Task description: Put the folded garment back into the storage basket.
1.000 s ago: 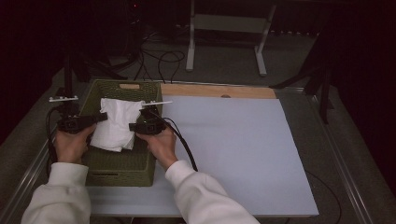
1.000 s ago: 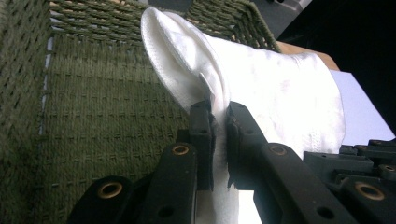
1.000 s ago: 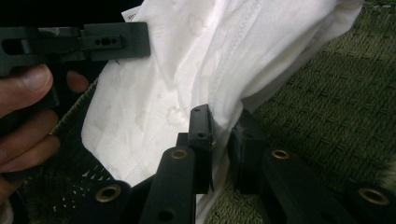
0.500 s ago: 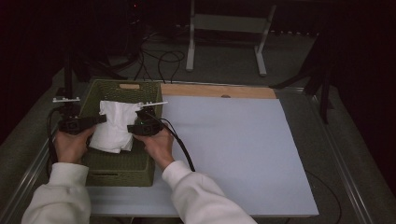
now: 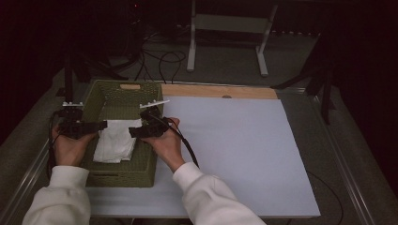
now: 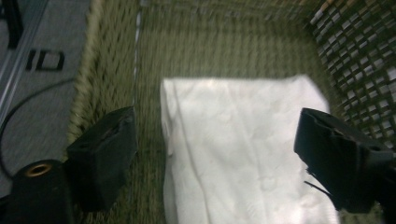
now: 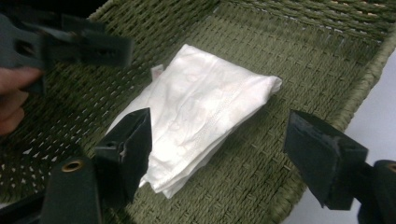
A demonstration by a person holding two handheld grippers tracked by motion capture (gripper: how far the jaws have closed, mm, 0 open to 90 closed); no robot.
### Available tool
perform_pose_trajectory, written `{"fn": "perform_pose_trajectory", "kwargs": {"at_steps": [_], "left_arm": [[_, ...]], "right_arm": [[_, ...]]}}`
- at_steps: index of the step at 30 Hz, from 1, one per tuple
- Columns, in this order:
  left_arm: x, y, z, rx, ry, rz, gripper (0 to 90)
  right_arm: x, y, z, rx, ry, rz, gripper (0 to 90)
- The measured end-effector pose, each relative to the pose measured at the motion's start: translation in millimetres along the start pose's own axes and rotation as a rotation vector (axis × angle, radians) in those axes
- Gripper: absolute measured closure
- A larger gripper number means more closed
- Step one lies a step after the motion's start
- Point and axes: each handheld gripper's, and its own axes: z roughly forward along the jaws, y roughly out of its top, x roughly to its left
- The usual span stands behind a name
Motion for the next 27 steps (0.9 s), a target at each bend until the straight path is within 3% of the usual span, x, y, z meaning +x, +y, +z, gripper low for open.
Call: {"fn": "perform_pose_trajectory", "kwargs": {"at_steps": [6, 15, 27], "left_arm": [[-2.6, -3.2, -14.3, -0.096, -0.062, 0.027, 0.5], [-15.0, -14.8, -39.3, -0.219, -0.13, 0.085, 0.1], [-32.7, -40.4, -60.6, -0.287, -0.17, 0.147, 0.1]], "right_arm": [[-2.7, -1.1, -4.8, -0.011, 0.011, -0.037, 18.6], [-17.1, -3.8, -16.9, -0.041, 0.016, -0.065, 16.4], [-46.5, -11.7, -44.4, -0.078, 0.0, -0.099, 14.4]]}}
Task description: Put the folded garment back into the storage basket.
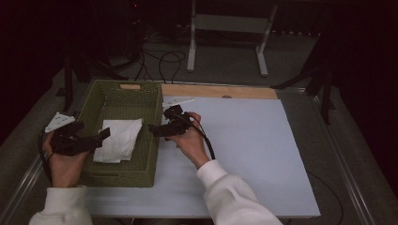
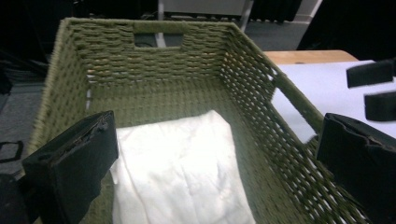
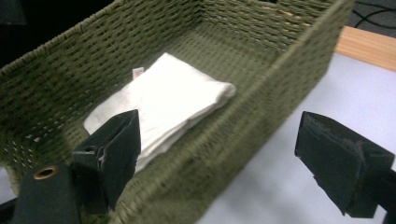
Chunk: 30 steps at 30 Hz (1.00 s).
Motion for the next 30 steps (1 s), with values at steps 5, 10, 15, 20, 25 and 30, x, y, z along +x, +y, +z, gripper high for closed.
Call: {"fn": "perform_pose_trajectory", "kwargs": {"at_steps": [5, 10, 15, 20, 25, 30], "left_arm": [[-4.5, -13.0, -4.1, -0.007, -0.009, 0.0, 0.1], [-7.7, -26.3, -4.6, 0.002, -0.038, 0.003, 0.1], [-9.3, -35.7, -5.7, -0.018, -0.065, 0.006, 0.1], [-11.0, -47.2, -9.7, -0.071, -0.104, 0.022, 0.1], [-10.8, -52.3, -6.3, -0.058, -0.107, 0.021, 0.1], [-11.2, -59.2, -1.0, -0.061, -0.108, 0.029, 0.1]], "right_arm": [[-9.2, -5.4, -10.8, -0.013, -0.012, -0.016, 14.3], [-18.1, -13.6, -24.5, -0.033, -0.023, -0.05, 14.0], [-24.9, -22.0, -38.0, -0.048, -0.038, -0.083, 13.9], [-37.6, -37.8, -60.5, -0.081, -0.054, -0.095, 13.8], [-51.0, -53.4, -80.6, -0.104, -0.085, -0.092, 13.3], [-69.3, -73.2, -101.2, -0.12, -0.144, -0.085, 12.6]]}}
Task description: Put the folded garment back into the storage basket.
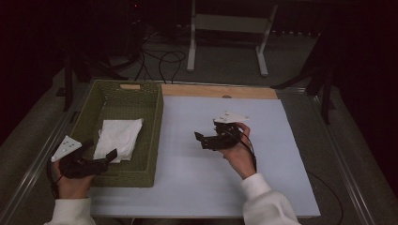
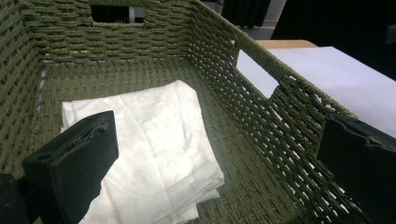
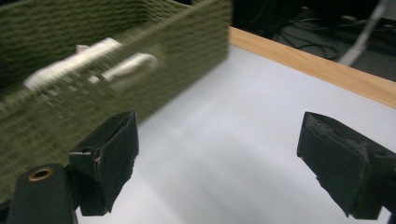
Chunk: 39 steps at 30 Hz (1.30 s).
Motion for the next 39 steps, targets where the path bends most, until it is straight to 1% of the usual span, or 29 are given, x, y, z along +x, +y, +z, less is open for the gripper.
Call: {"fn": "perform_pose_trajectory", "kwargs": {"at_steps": [4, 7, 11, 14, 17, 20, 22, 23, 24, 25, 28, 29, 30, 31, 34, 37, 39], "left_arm": [[-0.3, -0.8, 0.2, 0.001, 0.01, 0.004, 0.1], [-0.3, -1.7, 0.2, -0.003, 0.013, 0.007, 0.1], [1.3, -2.0, -1.0, -0.013, -0.001, -0.006, 0.1], [1.9, -2.1, -1.3, -0.015, -0.008, -0.013, 0.1], [1.3, -2.6, -0.6, -0.005, -0.002, -0.003, 0.1], [1.0, -3.0, -0.8, -0.006, 0.001, 0.001, 0.1], [0.9, -3.2, -1.2, -0.007, 0.0, 0.001, 0.1], [0.9, -3.2, -1.2, -0.007, 0.0, 0.001, 0.1], [0.9, -3.2, -1.3, -0.004, -0.001, 0.001, 0.1], [1.0, -3.2, -1.4, -0.004, -0.002, 0.001, 0.1], [0.9, -3.7, -1.6, -0.009, -0.004, 0.005, 0.1], [0.9, -3.7, -1.6, -0.009, -0.004, 0.005, 0.1], [0.7, -3.9, -1.7, -0.01, -0.004, 0.007, 0.1], [0.7, -3.9, -1.7, -0.01, -0.004, 0.007, 0.1], [0.4, -4.3, -1.5, -0.011, 0.0, 0.011, 0.1], [0.1, -4.6, -1.4, -0.014, 0.001, 0.013, 0.1], [-0.3, -5.2, -1.4, -0.014, 0.002, 0.023, 0.1]], "right_arm": [[-15.7, -15.4, -14.4, 0.009, -0.031, 0.017, 11.7], [-24.8, -23.8, -25.0, -0.008, -0.06, 0.036, 11.6], [-33.9, -32.2, -40.1, -0.037, -0.09, 0.044, 11.5], [-39.7, -39.7, -52.3, -0.042, -0.102, 0.044, 11.0], [-45.7, -49.4, -64.4, -0.042, -0.122, 0.045, 10.0], [-51.8, -61.3, -76.2, -0.061, -0.14, 0.062, 9.7], [-54.8, -69.2, -84.0, -0.067, -0.147, 0.057, 9.7], [-54.8, -69.2, -84.0, -0.067, -0.147, 0.057, 9.7], [-56.7, -76.9, -92.2, -0.087, -0.15, 0.044, 9.7], [-57.4, -80.6, -96.5, -0.094, -0.156, 0.036, 9.7], [-59.8, -91.9, -109.4, -0.134, -0.161, 0.037, 9.7], [-59.8, -91.9, -109.4, -0.134, -0.161, 0.037, 9.7], [-62.4, -99.5, -117.6, -0.171, -0.153, 0.039, 9.7], [-63.6, -103.1, -121.5, -0.184, -0.149, 0.042, 9.8], [-66.5, -112.3, -130.5, -0.192, -0.151, 0.044, 9.8], [-68.0, -117.6, -134.7, -0.191, -0.159, 0.051, 9.8], [-70.8, -123.3, -139.6, -0.203, -0.166, 0.07, 9.8]]}}
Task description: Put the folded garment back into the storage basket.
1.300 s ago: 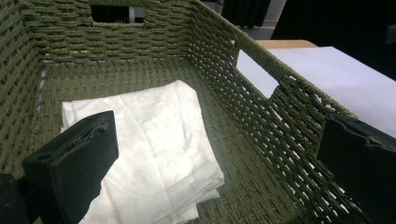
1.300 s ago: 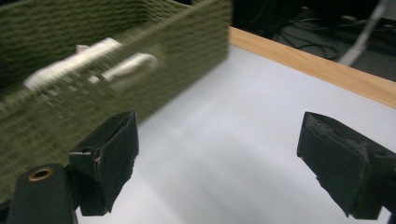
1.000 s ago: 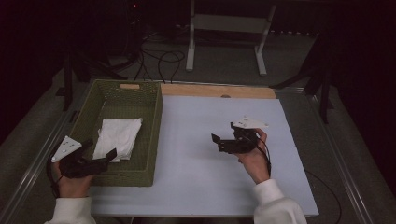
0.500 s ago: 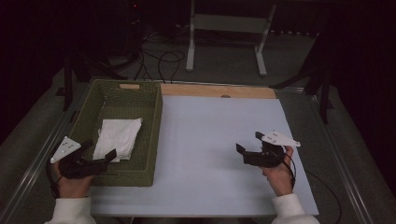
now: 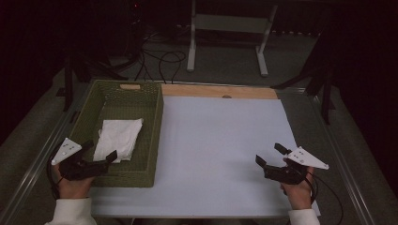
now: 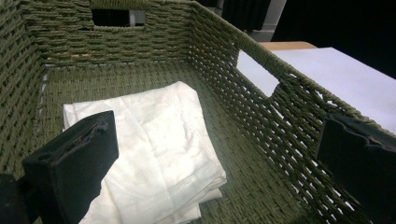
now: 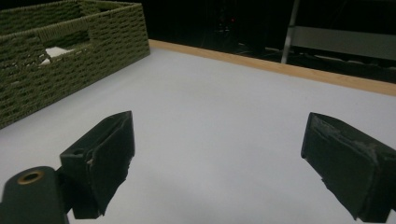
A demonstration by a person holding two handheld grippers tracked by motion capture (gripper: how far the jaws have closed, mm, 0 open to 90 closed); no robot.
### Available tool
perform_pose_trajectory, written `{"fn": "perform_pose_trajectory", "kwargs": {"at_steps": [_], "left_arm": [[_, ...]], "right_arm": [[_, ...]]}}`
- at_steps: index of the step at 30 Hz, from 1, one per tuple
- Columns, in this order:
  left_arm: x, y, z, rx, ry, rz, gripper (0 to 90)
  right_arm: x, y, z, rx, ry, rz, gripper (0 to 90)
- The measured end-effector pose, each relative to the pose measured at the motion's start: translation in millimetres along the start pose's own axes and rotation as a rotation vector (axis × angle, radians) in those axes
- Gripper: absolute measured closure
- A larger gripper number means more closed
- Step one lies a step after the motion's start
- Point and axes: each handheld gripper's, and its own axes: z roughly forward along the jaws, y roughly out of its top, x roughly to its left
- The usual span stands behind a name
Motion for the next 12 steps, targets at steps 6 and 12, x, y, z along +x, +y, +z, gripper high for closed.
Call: {"fn": "perform_pose_trajectory", "kwargs": {"at_steps": [6, 12], "left_arm": [[-1.1, -2.1, 0.0, -0.014, 0.005, 0.026, 0.1], [-2.2, -3.7, 0.4, -0.015, 0.018, 0.048, 0.1]], "right_arm": [[0.0, -2.8, -7.7, -0.04, 0.005, -0.013, 9.9], [-0.3, -5.4, -6.1, -0.041, 0.0, -0.029, 9.9]]}}
